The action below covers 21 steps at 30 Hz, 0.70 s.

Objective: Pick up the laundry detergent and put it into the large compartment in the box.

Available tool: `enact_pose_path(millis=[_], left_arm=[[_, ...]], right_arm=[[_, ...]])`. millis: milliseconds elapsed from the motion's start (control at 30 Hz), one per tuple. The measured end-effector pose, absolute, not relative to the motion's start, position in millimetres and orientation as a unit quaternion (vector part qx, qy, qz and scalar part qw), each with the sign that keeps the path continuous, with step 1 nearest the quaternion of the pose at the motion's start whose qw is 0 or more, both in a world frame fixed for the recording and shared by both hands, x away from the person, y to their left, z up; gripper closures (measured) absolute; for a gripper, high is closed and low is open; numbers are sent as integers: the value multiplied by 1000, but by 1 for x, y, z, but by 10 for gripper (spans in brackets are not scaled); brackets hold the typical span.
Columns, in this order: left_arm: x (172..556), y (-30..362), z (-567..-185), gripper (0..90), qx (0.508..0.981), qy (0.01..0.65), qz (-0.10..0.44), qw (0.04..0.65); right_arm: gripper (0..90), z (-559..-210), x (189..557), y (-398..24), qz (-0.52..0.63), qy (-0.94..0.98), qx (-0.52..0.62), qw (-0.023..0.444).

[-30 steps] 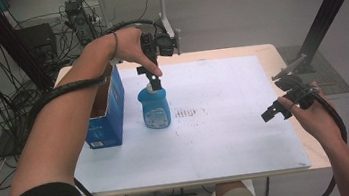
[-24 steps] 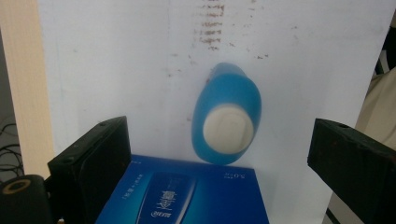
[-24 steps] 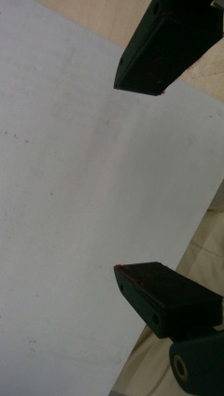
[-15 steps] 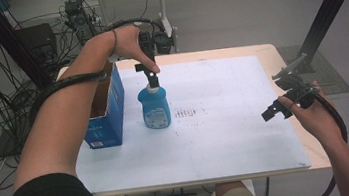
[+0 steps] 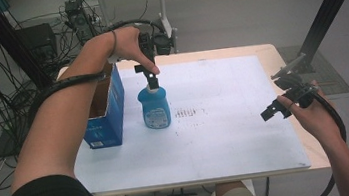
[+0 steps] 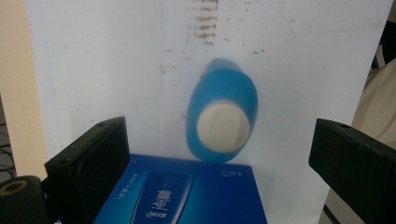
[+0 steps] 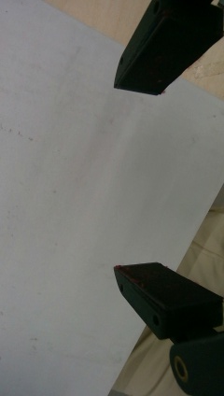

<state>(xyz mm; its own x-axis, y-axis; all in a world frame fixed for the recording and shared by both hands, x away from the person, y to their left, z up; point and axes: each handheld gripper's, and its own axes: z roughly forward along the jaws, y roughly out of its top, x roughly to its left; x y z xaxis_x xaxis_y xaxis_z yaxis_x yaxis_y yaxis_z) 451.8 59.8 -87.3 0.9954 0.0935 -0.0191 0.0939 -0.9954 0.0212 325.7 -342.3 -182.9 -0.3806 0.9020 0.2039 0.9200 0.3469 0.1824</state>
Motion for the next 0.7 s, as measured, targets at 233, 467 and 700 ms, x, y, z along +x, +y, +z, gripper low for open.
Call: enact_pose_path(millis=[233, 467, 700], left_arm=[[450, 59, -88, 54, 999, 46, -8, 11], [451, 59, -89, 50, 999, 47, -9, 13], [450, 59, -91, 49, 999, 46, -10, 12]], right_arm=[[92, -183, 326, -343, -133, -821, -555, 34], [92, -182, 326, -342, -133, -822, -554, 31], [92, -181, 325, -343, -132, -823, -552, 31]])
